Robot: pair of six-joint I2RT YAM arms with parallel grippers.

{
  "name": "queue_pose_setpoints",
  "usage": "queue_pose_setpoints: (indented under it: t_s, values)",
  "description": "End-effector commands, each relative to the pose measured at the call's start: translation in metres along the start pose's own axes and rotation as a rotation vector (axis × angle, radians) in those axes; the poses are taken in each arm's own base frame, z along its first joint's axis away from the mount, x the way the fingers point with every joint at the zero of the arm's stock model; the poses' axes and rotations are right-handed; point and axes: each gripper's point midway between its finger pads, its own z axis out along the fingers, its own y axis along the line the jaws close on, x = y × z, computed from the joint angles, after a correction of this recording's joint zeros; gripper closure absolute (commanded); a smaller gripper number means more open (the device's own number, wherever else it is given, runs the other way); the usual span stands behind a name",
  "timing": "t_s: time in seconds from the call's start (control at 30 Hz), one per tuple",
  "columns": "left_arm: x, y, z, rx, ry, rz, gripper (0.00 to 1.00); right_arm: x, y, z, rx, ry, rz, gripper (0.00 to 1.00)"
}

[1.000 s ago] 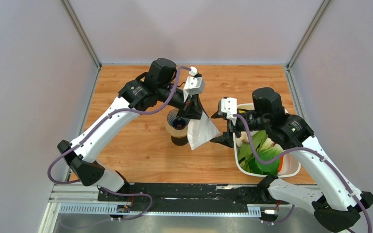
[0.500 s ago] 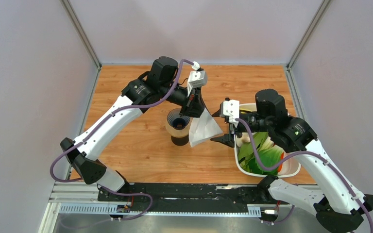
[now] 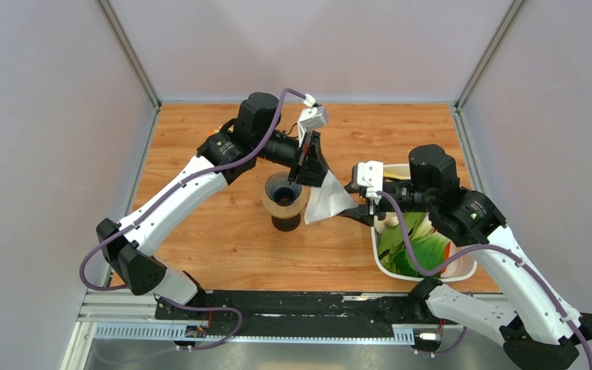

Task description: Place the coffee filter in the dripper

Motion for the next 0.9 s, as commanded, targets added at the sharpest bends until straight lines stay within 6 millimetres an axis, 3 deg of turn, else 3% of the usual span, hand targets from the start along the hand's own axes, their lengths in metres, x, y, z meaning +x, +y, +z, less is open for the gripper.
queue_pose_setpoints:
  t_s: [0.0, 0.1, 0.17, 0.23, 0.43, 0.7, 0.87]
  values:
    - [-0.02, -0.024, -0.008, 0.042, -0.057, 0.054, 1.0, -0.009, -0.001, -0.001, 0.011, -0.034, -0.023, 0.43]
    - [-0.017, -0.022, -0.01, 0.027, -0.052, 0.056, 1.0, -0.01, -0.002, -0.003, 0.016, -0.036, -0.022, 0.42]
    - [-0.014, -0.02, -0.012, 0.021, -0.051, 0.035, 1.0, -0.008, -0.002, -0.004, 0.024, -0.028, -0.017, 0.28]
    - [-0.016, -0.018, -0.016, 0.018, -0.065, 0.029, 1.0, -0.006, -0.001, -0.006, 0.028, -0.012, -0.014, 0.27]
    - [-0.015, -0.013, -0.027, -0.027, -0.051, 0.068, 1.0, -0.004, -0.002, -0.017, 0.063, 0.027, -0.025, 0.41]
    - [-0.012, -0.009, -0.027, -0.042, -0.037, 0.071, 1.0, 0.002, -0.006, -0.016, 0.073, 0.053, -0.027, 0.6]
    - [-0.013, -0.01, -0.027, -0.04, -0.039, 0.072, 1.0, 0.003, -0.009, -0.015, 0.08, 0.063, -0.03, 0.78]
